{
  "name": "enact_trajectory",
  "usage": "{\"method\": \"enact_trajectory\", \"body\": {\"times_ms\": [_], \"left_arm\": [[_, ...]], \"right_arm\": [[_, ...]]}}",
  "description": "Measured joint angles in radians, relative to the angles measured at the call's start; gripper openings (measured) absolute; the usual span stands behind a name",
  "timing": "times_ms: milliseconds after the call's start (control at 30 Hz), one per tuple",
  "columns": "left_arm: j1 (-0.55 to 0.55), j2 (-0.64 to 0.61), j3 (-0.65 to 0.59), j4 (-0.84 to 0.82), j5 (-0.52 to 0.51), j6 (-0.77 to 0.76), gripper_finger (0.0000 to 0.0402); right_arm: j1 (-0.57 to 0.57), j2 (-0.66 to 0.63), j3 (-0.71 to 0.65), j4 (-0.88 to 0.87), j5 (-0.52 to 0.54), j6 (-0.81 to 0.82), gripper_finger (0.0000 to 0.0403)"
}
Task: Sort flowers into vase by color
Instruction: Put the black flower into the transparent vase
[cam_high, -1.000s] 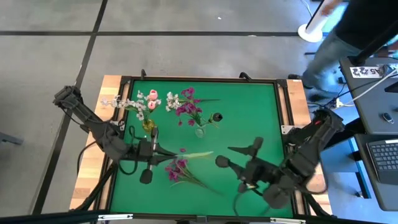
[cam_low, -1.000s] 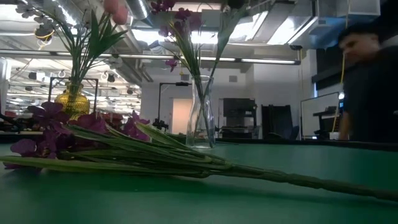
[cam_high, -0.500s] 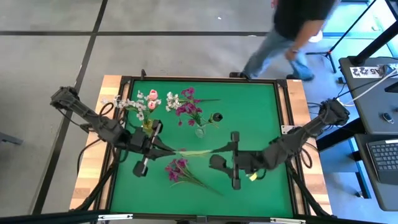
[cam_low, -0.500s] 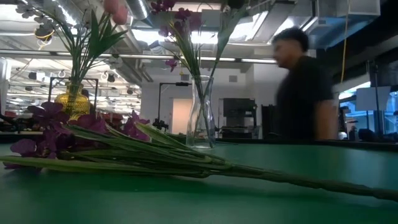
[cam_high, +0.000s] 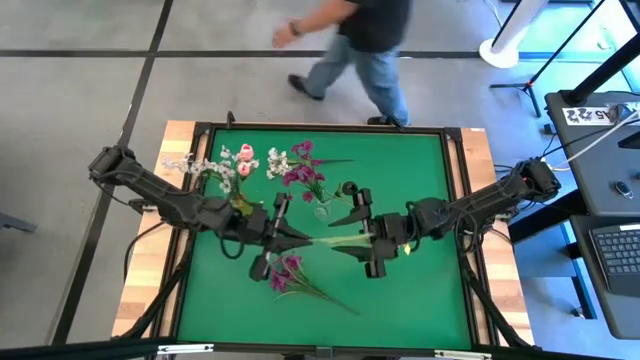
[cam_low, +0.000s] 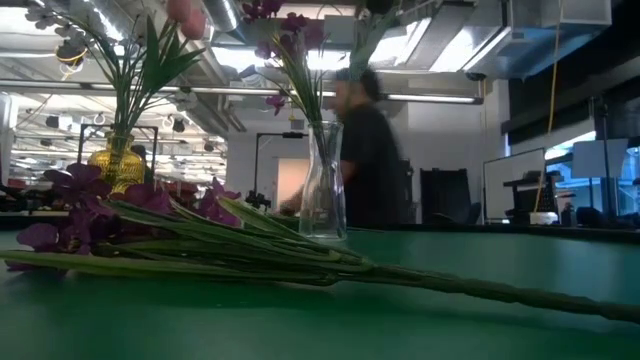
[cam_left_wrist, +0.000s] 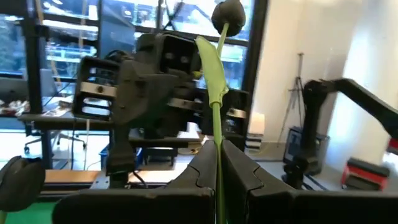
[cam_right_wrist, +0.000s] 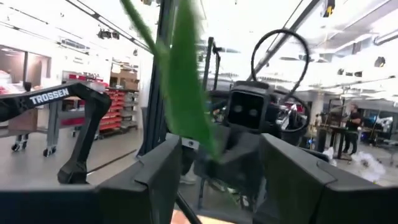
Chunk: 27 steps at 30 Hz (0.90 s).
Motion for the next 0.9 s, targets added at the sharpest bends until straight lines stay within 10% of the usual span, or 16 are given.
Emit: {"method": "enact_trajectory", "body": {"times_ms": [267,900], "left_arm": [[0.030,0.057,0.000,0.040,0.024,-0.053,0.0000],[0.025,0.058,0.000,0.066,0.021,-0.048,0.0004]], "right_arm": [[0.001,0.000,0.000,-0.002,0.000,0.009,0.0194],[0.001,0.000,0.000,-0.036,0.000,0.012,0.0010]]}}
